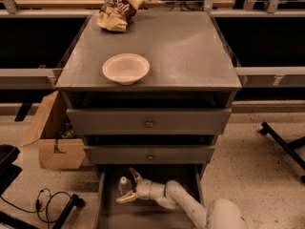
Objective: Place blue plastic bottle into bottom drawer
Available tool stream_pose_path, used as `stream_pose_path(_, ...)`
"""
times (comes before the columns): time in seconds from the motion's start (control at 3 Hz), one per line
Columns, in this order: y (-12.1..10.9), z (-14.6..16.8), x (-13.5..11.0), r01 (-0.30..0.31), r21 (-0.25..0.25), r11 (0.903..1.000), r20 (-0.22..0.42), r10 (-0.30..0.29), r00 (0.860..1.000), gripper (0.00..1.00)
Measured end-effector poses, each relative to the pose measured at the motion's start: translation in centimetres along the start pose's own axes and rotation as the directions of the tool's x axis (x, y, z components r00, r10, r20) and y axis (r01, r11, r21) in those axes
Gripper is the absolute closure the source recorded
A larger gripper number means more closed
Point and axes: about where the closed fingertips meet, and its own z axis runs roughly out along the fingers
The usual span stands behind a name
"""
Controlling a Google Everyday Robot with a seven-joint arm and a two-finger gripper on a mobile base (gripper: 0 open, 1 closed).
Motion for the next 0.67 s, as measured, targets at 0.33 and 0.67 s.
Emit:
stream_pose_path(0.33, 0.3, 0.1, -0.1, -0.009, -0.018, 0.9998, -0.009, 0.009, 1.000, 0.00)
stream_pose_path(0.67, 0.3, -2.2, -0.7, -0.019, -0.022, 0.9996, -0.050, 0.017, 0.999, 0.00)
